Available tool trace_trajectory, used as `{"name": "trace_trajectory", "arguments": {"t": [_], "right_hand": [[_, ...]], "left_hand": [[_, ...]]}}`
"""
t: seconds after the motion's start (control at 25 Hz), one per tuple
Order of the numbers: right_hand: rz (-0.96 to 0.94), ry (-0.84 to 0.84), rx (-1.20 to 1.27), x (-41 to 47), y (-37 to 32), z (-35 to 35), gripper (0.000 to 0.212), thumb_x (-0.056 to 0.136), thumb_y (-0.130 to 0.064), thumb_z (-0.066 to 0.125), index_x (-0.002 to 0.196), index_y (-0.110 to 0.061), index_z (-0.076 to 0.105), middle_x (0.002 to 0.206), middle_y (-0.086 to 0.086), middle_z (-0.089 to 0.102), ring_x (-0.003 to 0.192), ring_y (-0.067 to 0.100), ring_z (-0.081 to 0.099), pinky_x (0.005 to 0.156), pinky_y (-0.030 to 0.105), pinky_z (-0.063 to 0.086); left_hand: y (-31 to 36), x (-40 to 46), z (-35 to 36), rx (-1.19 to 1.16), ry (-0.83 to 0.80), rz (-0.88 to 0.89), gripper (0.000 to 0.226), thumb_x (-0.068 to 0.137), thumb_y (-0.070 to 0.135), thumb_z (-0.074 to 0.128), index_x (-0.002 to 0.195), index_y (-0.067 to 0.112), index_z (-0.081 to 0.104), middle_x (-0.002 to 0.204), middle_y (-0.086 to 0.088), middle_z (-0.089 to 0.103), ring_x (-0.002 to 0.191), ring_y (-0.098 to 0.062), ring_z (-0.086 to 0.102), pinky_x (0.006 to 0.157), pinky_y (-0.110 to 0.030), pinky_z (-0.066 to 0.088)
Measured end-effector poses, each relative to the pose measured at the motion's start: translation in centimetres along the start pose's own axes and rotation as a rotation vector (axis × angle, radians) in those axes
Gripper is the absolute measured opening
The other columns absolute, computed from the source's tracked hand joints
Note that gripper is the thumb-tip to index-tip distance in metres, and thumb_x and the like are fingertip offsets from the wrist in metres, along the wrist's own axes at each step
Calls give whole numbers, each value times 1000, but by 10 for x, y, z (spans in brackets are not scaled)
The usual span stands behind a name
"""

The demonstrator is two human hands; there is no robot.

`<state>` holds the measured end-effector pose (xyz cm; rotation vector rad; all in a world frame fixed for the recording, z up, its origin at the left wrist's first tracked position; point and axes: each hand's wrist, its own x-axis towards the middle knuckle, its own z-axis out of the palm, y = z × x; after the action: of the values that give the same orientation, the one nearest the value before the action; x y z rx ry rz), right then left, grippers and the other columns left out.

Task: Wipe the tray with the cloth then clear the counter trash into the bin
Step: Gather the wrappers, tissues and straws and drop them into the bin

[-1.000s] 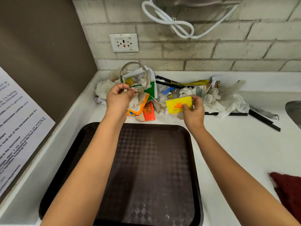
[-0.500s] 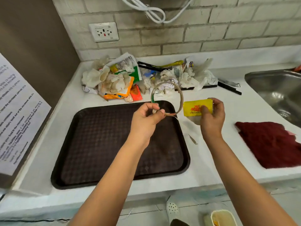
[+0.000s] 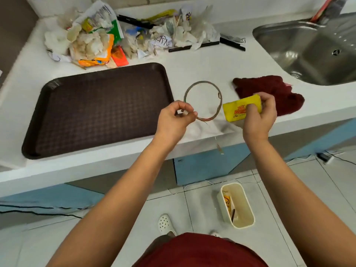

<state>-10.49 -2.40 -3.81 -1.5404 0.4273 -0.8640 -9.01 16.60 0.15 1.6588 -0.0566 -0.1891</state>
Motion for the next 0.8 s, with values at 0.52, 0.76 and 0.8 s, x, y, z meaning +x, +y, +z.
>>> {"name": "trace_trajectory", "arguments": {"t": [0.52, 0.76, 0.8], "right_hand": [[635, 140, -381, -79, 170, -259, 32, 76, 1, 49, 84, -30, 48, 76, -12, 51, 69, 7, 53, 59, 10, 44], [943, 91, -506, -121, 231, -292, 30, 78, 7, 51, 95, -17, 46, 87, 4, 51, 74, 23, 52, 56, 29, 50], [987, 108, -494, -123, 239, -292, 31, 79, 8, 50, 96, -19, 47, 85, 2, 50, 70, 21, 51, 45, 24, 48]], "left_hand": [[-159, -109, 195, 230, -280, -454, 33, 76, -11, 64, 63, 19, 56, 66, 4, 56, 47, 7, 50, 52, -5, 38], [-236, -96, 238, 261, -209, -751, 27, 77, -8, 62, 65, 17, 59, 82, -9, 61, 82, -22, 58, 87, -38, 53], [-249, -91, 245, 269, -202, -776, 27, 77, -7, 62, 65, 17, 59, 86, -11, 62, 84, -23, 58, 90, -40, 52]]}}
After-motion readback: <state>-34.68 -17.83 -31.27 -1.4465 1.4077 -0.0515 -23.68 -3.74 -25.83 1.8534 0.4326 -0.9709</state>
